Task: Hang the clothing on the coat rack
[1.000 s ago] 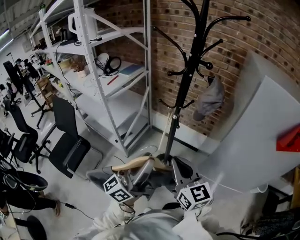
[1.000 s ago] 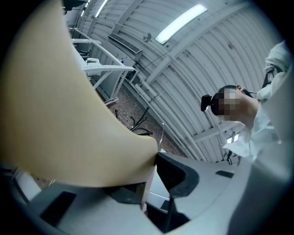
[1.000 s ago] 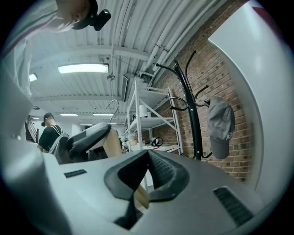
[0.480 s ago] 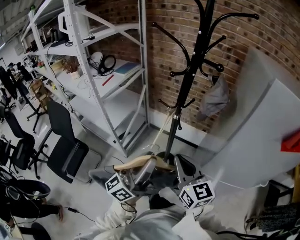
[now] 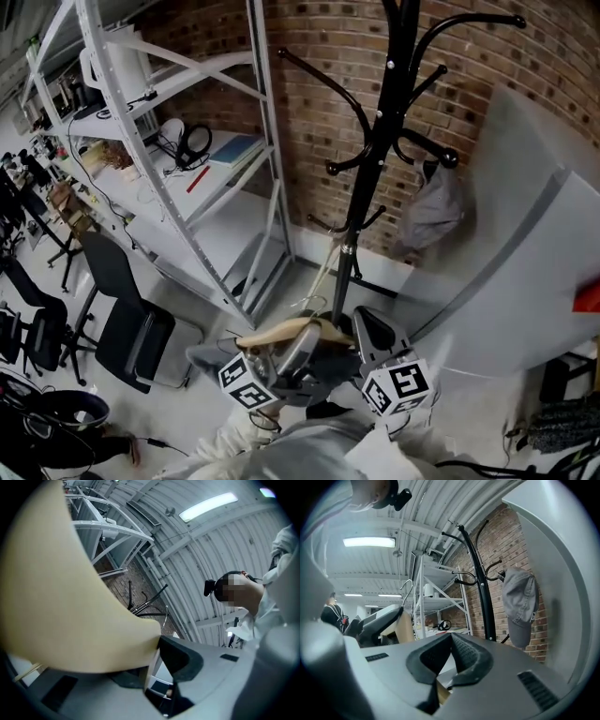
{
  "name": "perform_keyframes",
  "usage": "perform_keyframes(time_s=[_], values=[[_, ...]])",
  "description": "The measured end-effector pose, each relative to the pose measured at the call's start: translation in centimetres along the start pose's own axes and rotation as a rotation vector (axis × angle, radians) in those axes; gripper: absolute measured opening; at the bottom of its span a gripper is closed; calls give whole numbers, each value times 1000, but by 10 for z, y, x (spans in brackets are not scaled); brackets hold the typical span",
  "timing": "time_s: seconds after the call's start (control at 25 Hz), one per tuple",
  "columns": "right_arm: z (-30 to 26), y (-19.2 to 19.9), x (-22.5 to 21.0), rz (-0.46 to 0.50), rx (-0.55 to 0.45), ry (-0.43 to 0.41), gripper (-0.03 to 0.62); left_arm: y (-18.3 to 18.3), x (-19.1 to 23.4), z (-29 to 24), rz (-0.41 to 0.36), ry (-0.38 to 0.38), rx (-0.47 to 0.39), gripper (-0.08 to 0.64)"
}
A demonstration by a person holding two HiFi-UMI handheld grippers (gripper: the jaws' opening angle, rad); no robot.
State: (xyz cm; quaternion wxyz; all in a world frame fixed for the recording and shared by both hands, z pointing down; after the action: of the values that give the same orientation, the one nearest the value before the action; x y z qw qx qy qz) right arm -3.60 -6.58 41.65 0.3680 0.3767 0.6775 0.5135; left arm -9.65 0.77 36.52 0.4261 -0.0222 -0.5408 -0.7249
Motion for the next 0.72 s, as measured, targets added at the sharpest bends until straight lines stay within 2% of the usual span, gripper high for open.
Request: perform_keyframes(time_s=[0.72], values=[[-81,-37,-95,0,-41,109,24,-22,97,-90,28,117,63,106]])
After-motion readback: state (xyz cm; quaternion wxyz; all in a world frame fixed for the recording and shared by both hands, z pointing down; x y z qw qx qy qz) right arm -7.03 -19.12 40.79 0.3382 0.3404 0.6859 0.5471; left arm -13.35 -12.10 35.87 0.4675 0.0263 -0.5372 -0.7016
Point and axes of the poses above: the fingertips, and each gripper's own axes: z backward along the fingers, x to its left, y out of its underside, the point moved 1 cm from there along z, backward along the fingers, and after that the axes turned 12 degrees about x, right-handed, at the moved point
